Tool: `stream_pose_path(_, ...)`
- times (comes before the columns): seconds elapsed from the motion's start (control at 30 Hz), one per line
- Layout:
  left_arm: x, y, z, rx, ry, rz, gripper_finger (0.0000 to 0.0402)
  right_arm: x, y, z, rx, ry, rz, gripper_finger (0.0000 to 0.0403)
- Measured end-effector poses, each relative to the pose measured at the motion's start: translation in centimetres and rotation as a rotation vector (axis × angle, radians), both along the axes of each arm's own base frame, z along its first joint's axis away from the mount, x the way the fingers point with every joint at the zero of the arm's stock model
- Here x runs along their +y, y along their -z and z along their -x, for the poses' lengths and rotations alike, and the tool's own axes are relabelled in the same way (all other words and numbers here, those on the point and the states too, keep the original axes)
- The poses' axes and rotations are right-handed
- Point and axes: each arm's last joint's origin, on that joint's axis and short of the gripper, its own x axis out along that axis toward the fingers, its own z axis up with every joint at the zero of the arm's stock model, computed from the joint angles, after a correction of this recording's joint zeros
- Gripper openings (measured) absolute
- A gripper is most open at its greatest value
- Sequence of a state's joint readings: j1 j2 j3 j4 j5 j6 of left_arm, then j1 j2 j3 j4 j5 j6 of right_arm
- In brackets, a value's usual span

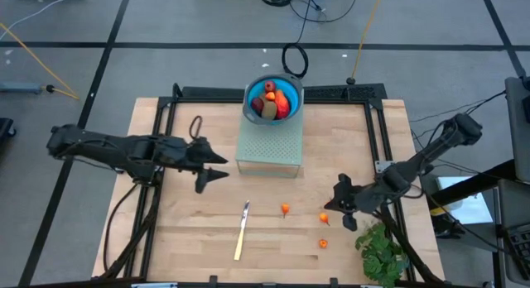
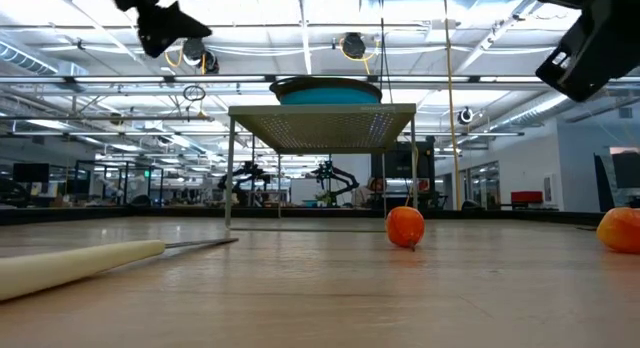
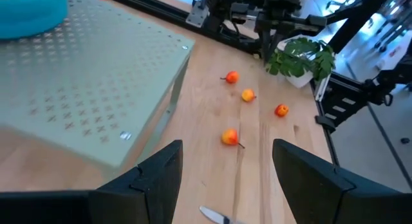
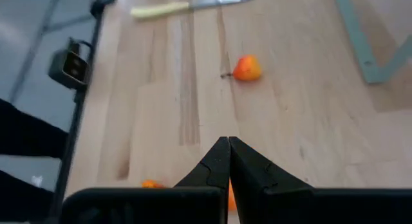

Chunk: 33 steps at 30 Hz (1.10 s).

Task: Pick & Place Fruit
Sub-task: Put the peach into the blue strainer bowl on the shelf

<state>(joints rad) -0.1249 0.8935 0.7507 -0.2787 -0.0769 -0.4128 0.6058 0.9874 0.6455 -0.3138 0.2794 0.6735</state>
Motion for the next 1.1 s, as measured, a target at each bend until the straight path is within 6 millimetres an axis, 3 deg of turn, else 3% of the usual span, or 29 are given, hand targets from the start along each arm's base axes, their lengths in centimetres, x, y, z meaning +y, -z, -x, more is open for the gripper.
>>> stream_pose_path(0.27,0.4,1.6,3.2,-0.043,0.002,0.002,0.0241,0.3,-1.3,-2.2,0.24,-0.015,-0.003,0.0)
stream_pose_path(0.73,0.7,5.7,5.7,-0.1,0.012,-0.012,0.0241,-0.4,-2.6,-5.5,0.695,0.077,-0.039,0.0)
stream_pose_path(0.93,0.8,7.1,6.6,-0.118,0.009,0.007,0.0241,-0.9,-2.1,-6.0,0.771,0.089,-0.099,0.0007)
stream_pose_path(1.1,0.9,7.0,7.1,-0.143,0.014,-0.004,0.0241,-1.4,-2.1,-6.2,0.783,0.138,-0.121,0.004)
